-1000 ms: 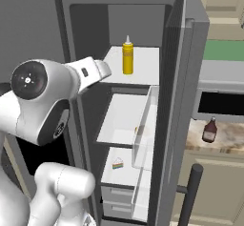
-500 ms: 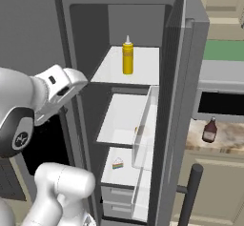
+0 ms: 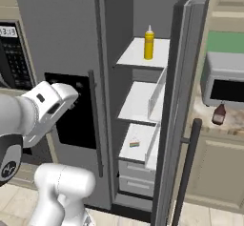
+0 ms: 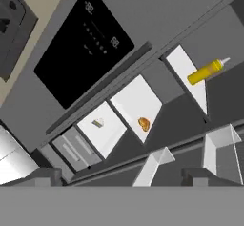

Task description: Place the mustard and ketchup from the counter to the top shelf of the fridge. If the existing items in the fridge are on the top shelf, move them to other shelves.

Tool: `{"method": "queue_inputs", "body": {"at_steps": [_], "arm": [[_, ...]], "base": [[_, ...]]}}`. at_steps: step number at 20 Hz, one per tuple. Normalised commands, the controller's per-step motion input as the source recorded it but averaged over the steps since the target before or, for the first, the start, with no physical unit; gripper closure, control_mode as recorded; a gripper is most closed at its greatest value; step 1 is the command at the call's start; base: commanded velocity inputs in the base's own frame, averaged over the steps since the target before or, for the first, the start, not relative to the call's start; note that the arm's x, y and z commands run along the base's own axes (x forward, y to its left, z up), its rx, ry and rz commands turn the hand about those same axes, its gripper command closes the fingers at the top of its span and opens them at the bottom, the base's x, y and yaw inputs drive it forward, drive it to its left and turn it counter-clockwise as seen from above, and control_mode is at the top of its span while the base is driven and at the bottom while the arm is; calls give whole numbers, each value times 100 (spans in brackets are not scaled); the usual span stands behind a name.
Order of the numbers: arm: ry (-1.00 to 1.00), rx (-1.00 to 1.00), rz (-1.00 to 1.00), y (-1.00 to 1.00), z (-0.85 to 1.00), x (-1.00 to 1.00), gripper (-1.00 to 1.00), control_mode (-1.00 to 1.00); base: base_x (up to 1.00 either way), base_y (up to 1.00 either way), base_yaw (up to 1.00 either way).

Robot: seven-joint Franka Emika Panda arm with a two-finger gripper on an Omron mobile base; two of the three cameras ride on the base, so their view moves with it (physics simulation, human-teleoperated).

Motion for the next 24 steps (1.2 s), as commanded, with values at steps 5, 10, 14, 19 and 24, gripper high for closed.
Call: {"method": "queue_inputs", "body": {"at_steps": [5, 10, 14, 19, 24], "arm": [[0, 0, 0, 0, 0, 0, -100, 100], [0, 0, 0, 0, 0, 0, -100, 100], [0, 0, 0, 0, 0, 0, -100, 100], [0, 0, 0, 0, 0, 0, -100, 100], [0, 0, 0, 0, 0, 0, -100, 100]], "base": [[-100, -42, 9], [-100, -52, -40], [-33, -46, -71], [58, -88, -47], [100, -88, -16]]}}
